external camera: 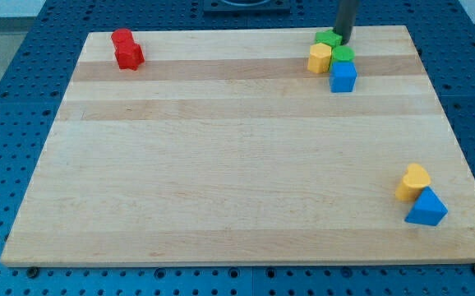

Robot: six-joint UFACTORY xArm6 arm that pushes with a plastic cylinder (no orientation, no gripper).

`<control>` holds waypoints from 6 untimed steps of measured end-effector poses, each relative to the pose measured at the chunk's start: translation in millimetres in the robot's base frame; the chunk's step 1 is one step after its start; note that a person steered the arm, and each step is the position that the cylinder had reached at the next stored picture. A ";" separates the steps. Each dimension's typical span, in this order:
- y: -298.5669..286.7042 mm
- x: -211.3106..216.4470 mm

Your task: Push the green star to the bottom right

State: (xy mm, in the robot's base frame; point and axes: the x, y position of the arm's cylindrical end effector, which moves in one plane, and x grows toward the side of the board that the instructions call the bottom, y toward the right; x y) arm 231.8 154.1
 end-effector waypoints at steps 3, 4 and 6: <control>-70.3 12.3; -88.2 20.4; -90.1 87.6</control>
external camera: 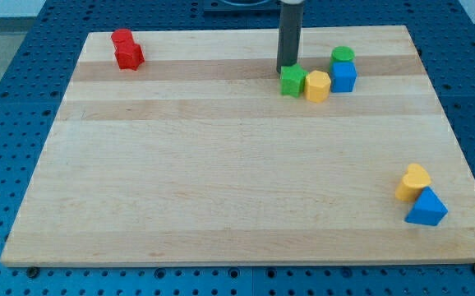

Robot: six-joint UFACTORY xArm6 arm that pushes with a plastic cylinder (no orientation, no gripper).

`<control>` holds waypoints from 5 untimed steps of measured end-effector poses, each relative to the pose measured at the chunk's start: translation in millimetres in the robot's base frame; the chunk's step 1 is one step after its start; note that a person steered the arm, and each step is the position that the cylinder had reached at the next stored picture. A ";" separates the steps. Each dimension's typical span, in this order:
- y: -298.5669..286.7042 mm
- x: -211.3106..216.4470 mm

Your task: Push the green star to the bottom right

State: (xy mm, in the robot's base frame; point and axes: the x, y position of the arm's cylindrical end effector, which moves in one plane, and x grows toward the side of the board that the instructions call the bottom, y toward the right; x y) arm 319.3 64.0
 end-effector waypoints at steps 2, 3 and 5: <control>0.0 83.3; 0.0 114.5; 10.4 92.1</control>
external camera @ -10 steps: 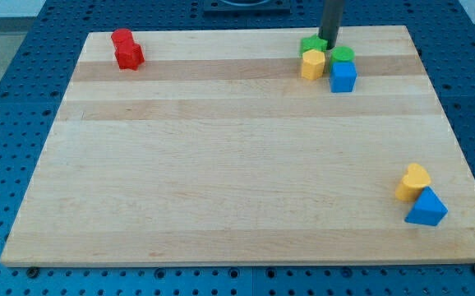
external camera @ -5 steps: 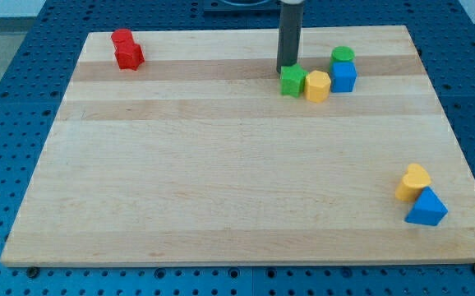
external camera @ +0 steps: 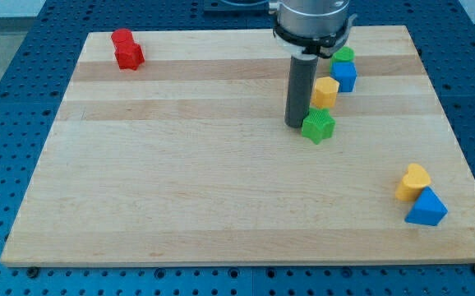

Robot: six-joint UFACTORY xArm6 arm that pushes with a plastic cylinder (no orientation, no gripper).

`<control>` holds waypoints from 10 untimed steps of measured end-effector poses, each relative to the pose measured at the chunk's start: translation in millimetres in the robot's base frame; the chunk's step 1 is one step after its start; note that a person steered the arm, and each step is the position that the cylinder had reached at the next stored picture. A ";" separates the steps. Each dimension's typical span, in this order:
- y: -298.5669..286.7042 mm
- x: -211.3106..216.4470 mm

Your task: Push the green star to the bottom right

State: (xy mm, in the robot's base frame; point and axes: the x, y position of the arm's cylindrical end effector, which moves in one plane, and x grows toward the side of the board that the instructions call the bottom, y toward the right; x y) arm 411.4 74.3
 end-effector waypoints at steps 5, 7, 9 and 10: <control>50.2 59.0; 50.2 112.5; 53.0 122.3; 64.6 122.3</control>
